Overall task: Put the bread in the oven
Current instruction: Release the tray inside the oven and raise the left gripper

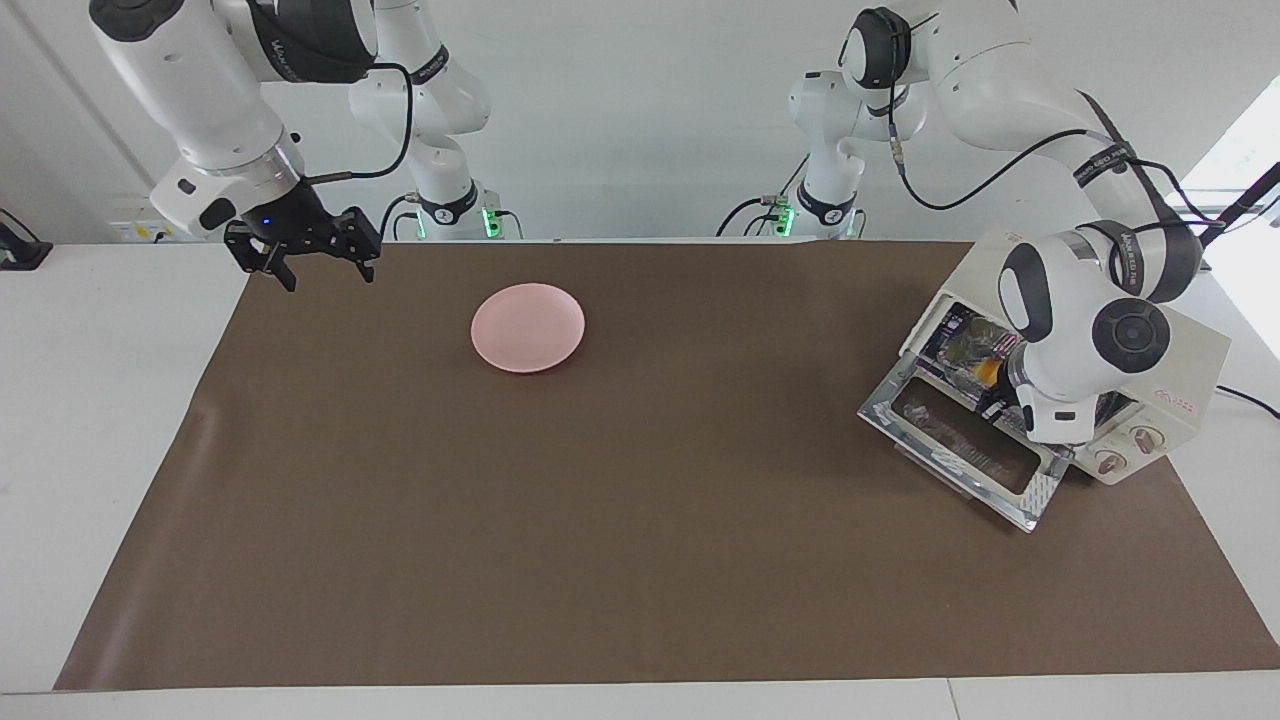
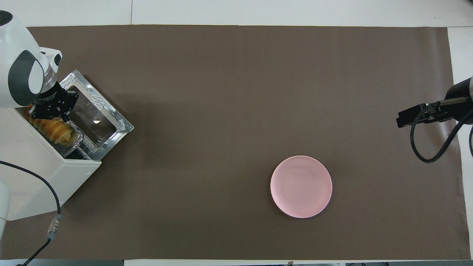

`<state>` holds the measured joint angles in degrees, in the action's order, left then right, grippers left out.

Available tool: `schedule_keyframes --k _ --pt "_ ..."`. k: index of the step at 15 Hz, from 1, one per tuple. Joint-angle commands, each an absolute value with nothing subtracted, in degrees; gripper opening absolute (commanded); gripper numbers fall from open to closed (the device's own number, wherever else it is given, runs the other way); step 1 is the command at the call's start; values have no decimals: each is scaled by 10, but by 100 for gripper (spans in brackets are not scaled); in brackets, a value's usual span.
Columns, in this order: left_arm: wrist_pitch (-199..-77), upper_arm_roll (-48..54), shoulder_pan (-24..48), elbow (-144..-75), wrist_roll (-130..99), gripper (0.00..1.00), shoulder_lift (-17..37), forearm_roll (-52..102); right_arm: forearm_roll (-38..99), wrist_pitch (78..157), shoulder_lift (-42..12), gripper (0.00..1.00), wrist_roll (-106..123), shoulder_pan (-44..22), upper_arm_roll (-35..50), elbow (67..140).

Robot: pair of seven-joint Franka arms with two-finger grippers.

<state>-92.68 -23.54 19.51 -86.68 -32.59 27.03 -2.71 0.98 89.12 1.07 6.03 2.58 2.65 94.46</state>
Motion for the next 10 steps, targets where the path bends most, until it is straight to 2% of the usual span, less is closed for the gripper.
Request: schedule_keyframes --k 1,8,9,10 --pt "-929 -236 201 -894 -324 0 248 -40 4 884 13 100 53 36 36 946" --pt "-925 -236 200 -903 -324 0 243 -40 4 884 13 100 53 36 36 946" --pt "-925 -236 199 -904 -324 5 243 -40 4 884 13 100 53 36 36 946" --pt "-929 -236 199 -904 -324 30 243 -40 4 884 13 100 52 36 36 946"
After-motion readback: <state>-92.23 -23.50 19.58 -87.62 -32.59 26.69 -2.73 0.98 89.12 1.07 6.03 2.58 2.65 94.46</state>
